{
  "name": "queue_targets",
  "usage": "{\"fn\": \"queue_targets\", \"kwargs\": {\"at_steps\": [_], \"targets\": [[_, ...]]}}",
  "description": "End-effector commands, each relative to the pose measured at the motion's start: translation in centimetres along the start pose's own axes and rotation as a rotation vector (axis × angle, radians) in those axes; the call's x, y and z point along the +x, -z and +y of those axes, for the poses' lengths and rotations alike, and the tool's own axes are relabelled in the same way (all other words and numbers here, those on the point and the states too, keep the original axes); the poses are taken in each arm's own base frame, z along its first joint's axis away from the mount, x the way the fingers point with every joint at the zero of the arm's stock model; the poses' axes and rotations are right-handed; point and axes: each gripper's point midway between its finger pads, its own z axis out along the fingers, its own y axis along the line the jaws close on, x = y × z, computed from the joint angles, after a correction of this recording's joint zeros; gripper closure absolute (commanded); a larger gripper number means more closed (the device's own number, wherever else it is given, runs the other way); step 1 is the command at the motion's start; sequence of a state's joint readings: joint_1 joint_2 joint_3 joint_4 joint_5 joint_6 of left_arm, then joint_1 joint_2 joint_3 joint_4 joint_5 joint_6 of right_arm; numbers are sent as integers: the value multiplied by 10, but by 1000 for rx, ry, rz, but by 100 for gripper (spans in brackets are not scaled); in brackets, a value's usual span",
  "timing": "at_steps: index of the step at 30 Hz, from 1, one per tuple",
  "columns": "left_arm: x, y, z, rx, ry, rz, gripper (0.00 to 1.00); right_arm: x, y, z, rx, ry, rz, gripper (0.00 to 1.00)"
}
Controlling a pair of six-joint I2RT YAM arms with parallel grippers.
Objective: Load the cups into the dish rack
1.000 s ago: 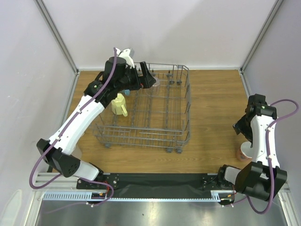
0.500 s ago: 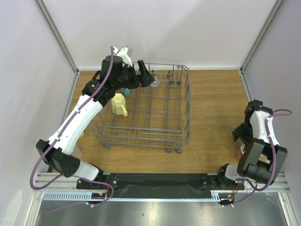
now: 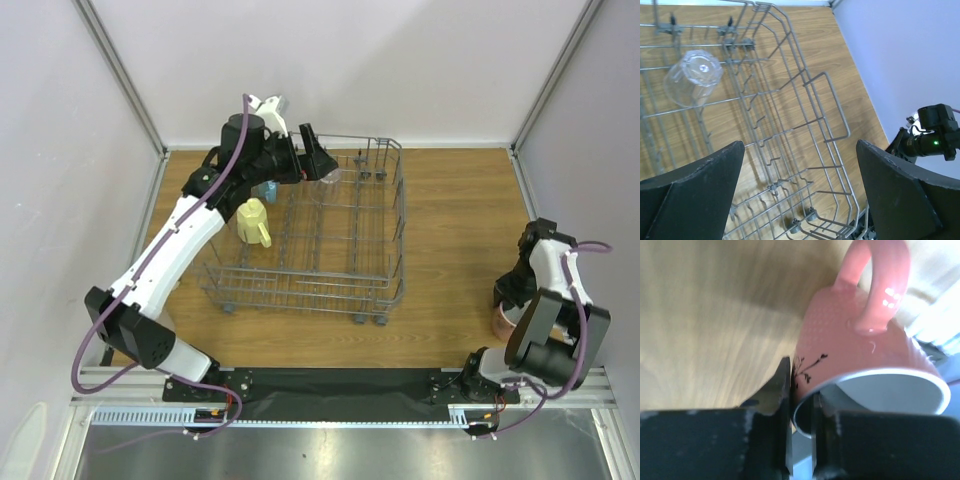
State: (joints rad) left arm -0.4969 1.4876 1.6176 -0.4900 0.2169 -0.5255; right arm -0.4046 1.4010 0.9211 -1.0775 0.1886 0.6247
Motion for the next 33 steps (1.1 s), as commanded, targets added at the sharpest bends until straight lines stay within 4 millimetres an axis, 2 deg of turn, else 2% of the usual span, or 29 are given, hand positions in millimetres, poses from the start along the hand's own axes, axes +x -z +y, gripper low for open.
{"fn": "queue_targets", "kwargs": {"at_steps": [1, 3, 6, 10, 11, 13, 14, 17, 18, 20, 21, 22, 23, 24, 25, 26, 27, 28, 30, 31, 33], "targets": [[-4, -9, -11, 75, 19, -6, 0, 7, 18, 33, -232, 17, -5, 100], [-3, -14, -13, 92, 36, 2, 0, 9, 26, 41, -300, 40, -2, 100], [-1, -17, -19, 128, 59, 7, 0, 5, 49, 51, -389, 100, -31, 100], [10, -25, -14, 125, 110, 33, 0, 0, 85, 68, -481, 141, -56, 100], [12, -26, -14, 130, 121, 40, 0, -5, 100, 74, -515, 145, -76, 100], [17, -30, -15, 142, 157, 56, 0, -1, 126, 87, -612, 177, -64, 100], [15, -30, -20, 170, 172, 53, 0, -7, 149, 95, -671, 202, -98, 100], [11, -30, -27, 205, 176, 42, 0, 3, 200, 116, -840, 278, -99, 100], [9, -28, -31, 219, 174, 37, 0, 0, 230, 120, -912, 282, -141, 100], [8, -27, -34, 237, 173, 37, 0, 5, 267, 124, -1032, 308, -154, 100], [8, -28, -38, 262, 183, 41, 0, 4, 295, 124, -1098, 323, -195, 100], [12, -29, -38, 272, 195, 51, 0, 5, 312, 126, -1155, 333, -204, 100], [13, -31, -40, 289, 210, 56, 0, 14, 330, 127, -1234, 367, -177, 100], [8, -29, -52, 354, 241, 52, 0, 17, 345, 128, -1293, 389, -171, 100], [11, -30, -56, 385, 262, 55, 0, 19, 365, 130, -1374, 389, -179, 100], [10, -29, -61, 415, 278, 51, 1, 33, 379, 128, -1462, 431, -110, 100], [2, -26, -71, 461, 294, 25, 0, 39, 388, 128, -1518, 444, -78, 100], [3, -23, -78, 491, 292, 30, 0, 41, 397, 132, -1609, 469, -98, 100], [-3, -15, -90, 532, 268, 10, 0, 57, 420, 127, -1723, 437, 36, 100], [-7, -10, -99, 561, 247, -8, 0, 59, 435, 125, -1797, 481, -10, 100], [-12, -4, -111, 604, 218, -32, 0, 70, 445, 124, -1838, 500, 34, 100]]}}
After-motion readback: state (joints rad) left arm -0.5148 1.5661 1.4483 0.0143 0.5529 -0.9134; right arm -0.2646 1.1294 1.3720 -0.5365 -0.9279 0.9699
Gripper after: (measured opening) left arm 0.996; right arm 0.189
